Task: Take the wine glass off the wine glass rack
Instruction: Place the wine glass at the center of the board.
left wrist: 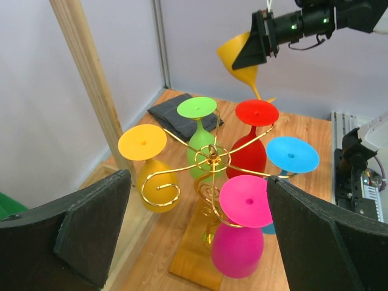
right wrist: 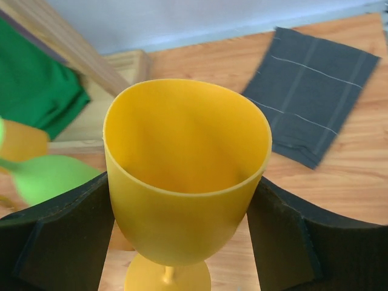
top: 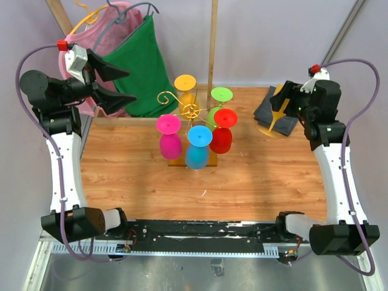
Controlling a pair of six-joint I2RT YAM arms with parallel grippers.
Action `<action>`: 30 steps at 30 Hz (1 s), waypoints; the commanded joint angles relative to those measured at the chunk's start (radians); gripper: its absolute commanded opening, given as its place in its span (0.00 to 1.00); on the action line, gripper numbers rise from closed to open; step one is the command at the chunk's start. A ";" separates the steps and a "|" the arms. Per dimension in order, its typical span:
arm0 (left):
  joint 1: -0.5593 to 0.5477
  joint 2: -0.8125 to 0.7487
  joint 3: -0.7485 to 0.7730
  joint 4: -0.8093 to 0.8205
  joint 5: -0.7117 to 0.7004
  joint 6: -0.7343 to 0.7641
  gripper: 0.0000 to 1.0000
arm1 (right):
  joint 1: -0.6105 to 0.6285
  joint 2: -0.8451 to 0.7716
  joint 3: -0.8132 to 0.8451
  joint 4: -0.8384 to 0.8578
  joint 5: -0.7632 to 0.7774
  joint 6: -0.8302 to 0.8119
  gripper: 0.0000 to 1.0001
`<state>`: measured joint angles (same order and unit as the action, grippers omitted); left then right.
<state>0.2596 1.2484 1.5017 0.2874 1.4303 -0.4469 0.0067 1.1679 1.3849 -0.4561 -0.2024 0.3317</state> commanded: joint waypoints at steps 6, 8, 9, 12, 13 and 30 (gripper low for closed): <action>0.004 -0.018 -0.009 0.015 -0.001 -0.044 0.99 | 0.186 -0.023 -0.169 0.255 0.343 -0.208 0.66; 0.005 -0.021 -0.012 0.016 0.004 -0.048 0.99 | 0.230 -0.016 -0.205 0.315 0.392 -0.245 0.66; 0.005 -0.022 -0.013 0.016 0.006 -0.050 0.99 | 0.249 -0.012 -0.229 0.346 0.416 -0.264 0.66; 0.005 -0.026 -0.014 0.017 0.013 -0.055 0.99 | 0.301 -0.010 -0.314 0.453 0.494 -0.307 0.66; 0.006 -0.025 -0.014 0.016 0.015 -0.057 0.99 | 0.310 -0.011 -0.344 0.490 0.514 -0.312 0.66; 0.026 0.022 0.024 0.018 0.063 -0.136 0.99 | 0.405 0.160 -0.727 1.271 0.770 -0.436 0.68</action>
<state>0.2733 1.2621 1.4944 0.2905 1.4677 -0.5472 0.3874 1.2980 0.7048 0.5591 0.4610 -0.0528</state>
